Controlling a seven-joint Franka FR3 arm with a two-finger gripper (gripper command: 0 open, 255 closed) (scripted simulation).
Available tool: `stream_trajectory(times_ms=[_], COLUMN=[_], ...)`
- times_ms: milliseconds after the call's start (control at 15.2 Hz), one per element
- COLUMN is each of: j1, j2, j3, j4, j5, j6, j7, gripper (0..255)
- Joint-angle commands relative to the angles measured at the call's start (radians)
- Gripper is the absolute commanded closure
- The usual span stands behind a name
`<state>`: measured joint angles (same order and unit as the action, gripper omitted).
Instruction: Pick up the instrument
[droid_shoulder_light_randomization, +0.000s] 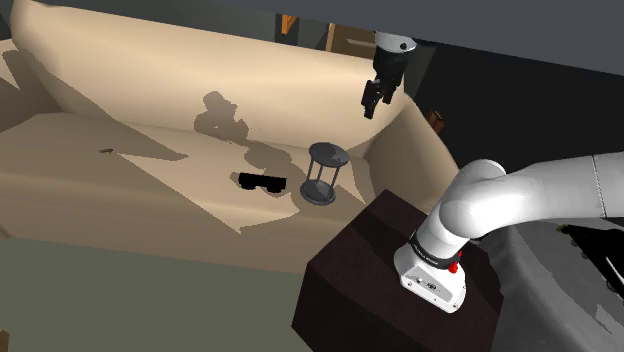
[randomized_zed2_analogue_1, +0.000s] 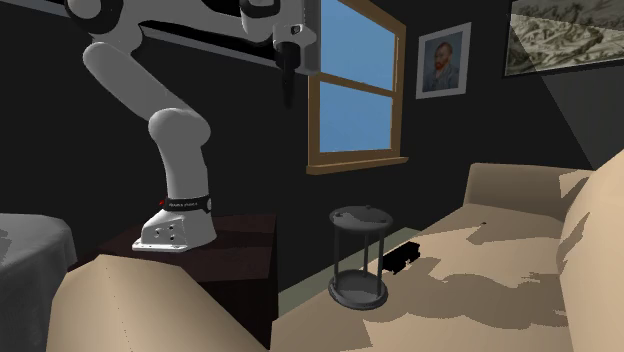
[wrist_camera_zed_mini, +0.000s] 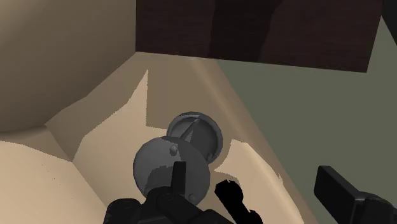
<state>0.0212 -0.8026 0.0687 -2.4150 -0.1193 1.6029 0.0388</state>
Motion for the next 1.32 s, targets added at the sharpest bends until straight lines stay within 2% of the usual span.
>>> stream_trajectory(times_ms=[0, 660, 990, 1254], j1=[0.000, -0.076, -0.121, -0.147], j2=[0.000, 0.352, 0.563, 0.740], j3=[0.000, 0.119, 0.164, 0.180], j4=[0.000, 0.000, 0.062, 0.141], j5=[0.000, -0.105, -0.205, -0.303], j6=[0.000, 0.268, 0.354, 0.389], j7=[0.000, 0.241, 0.386, 0.507], gripper=[0, 0, 0, 0])
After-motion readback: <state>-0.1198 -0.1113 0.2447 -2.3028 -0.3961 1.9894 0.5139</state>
